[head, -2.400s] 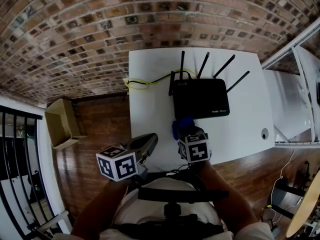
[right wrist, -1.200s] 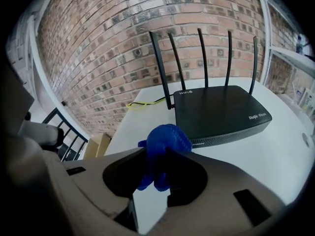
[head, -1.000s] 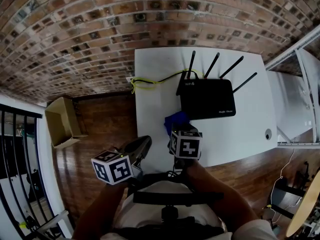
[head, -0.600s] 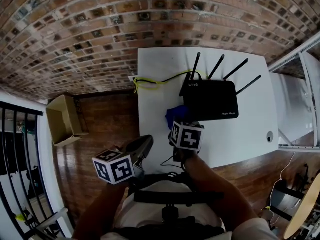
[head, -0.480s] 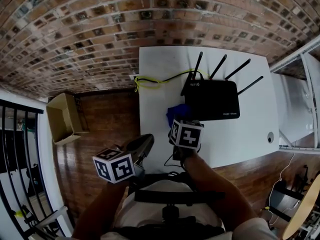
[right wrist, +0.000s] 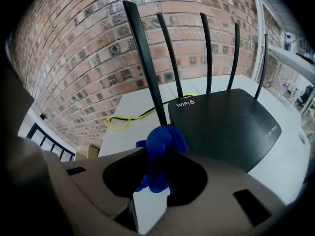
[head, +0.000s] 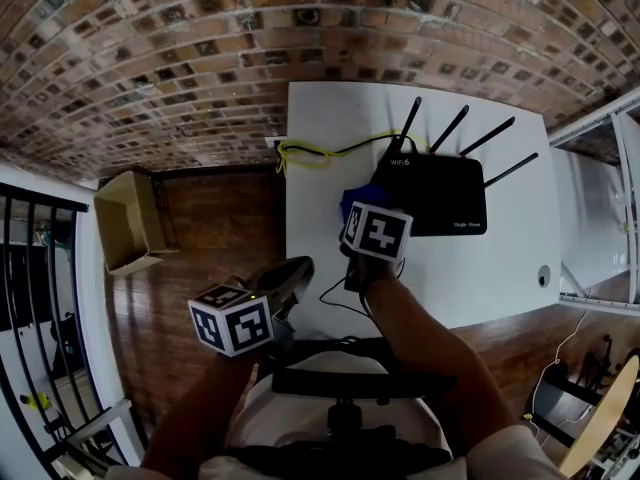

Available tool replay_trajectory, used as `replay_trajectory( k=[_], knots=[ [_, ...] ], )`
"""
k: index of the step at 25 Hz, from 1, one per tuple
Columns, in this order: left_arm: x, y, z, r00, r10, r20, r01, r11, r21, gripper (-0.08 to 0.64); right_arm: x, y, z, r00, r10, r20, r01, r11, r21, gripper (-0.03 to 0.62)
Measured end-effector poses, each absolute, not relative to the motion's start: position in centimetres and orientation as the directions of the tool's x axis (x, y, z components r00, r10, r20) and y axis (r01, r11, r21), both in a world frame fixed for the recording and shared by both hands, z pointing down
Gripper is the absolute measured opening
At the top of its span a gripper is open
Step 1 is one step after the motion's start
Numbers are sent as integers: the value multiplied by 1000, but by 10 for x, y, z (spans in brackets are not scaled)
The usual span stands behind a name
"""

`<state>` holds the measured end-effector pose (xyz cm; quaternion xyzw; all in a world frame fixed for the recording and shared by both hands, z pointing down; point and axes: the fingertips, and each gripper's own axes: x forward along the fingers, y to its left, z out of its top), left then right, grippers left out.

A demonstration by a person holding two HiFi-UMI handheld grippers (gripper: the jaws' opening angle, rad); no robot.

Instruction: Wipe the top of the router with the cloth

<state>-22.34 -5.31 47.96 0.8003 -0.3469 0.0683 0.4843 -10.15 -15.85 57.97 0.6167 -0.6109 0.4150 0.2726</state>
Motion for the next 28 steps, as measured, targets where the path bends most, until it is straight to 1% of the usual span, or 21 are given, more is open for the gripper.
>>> replay_trajectory(
  k=[14, 28],
  knots=[
    [-229, -54, 477, 746, -498, 442, -625, -291, 725, 31, -104, -179, 581, -105, -524, 846, -981, -83, -173, 127],
    [-233, -49, 476, 740, -505, 444, -629, -286, 723, 32, -107, -181, 578, -148, -536, 831, -975, -61, -213, 127]
  ],
)
